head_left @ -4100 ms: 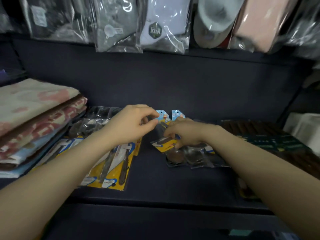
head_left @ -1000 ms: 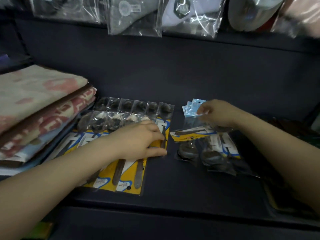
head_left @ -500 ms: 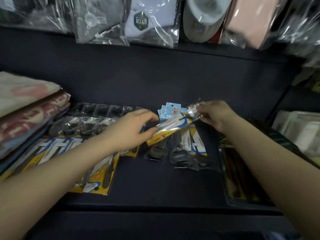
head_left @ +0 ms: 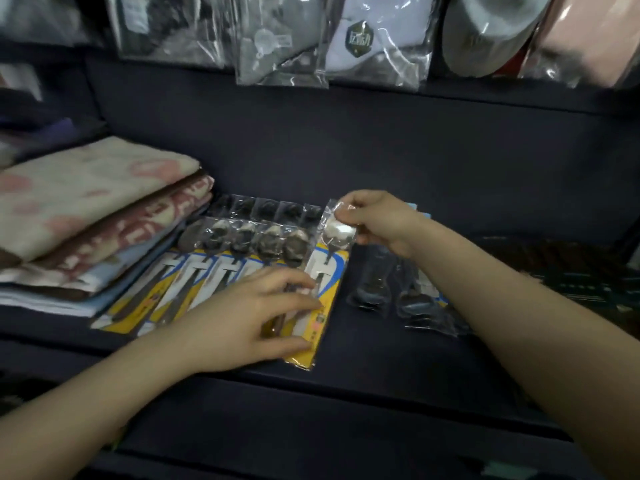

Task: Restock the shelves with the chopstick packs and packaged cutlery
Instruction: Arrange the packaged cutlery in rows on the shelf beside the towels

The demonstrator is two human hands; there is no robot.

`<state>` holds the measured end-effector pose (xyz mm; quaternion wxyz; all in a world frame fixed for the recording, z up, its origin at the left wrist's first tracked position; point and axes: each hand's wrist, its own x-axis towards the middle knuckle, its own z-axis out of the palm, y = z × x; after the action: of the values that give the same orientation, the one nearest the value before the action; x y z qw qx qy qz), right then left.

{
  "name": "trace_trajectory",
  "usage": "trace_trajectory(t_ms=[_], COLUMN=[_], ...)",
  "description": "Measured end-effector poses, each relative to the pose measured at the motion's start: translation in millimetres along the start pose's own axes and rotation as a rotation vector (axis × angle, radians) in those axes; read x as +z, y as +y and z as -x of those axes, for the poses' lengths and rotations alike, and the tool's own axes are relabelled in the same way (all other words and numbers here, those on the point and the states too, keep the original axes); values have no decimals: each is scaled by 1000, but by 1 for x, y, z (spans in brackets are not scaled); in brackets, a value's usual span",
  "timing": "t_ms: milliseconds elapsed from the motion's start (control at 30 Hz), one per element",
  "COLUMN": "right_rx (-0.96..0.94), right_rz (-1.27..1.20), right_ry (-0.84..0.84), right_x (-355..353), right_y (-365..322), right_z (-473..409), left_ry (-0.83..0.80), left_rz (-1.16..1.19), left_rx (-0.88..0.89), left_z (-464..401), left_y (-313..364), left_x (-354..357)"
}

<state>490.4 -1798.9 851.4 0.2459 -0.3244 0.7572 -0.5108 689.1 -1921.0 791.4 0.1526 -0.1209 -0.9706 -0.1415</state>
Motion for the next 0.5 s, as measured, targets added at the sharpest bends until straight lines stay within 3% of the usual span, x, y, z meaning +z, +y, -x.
trace_trajectory(t_ms=[133, 233, 367, 500], right_rx=[127, 160, 92, -22], right_rz=[125, 247, 487, 505], right_ry=[-76, -28, 5, -29], right_x=[14, 22, 25, 26], right_y=[11, 19, 17, 22], right_z=[-15, -21, -25, -22], left_ry=[-93, -170, -168, -145], left_rz=[-43, -39, -109, -128], left_rx=[-20, -45, 1, 7], left_z=[19, 20, 17, 15], left_y=[-4, -8, -8, -7], left_x=[1, -1, -1, -1])
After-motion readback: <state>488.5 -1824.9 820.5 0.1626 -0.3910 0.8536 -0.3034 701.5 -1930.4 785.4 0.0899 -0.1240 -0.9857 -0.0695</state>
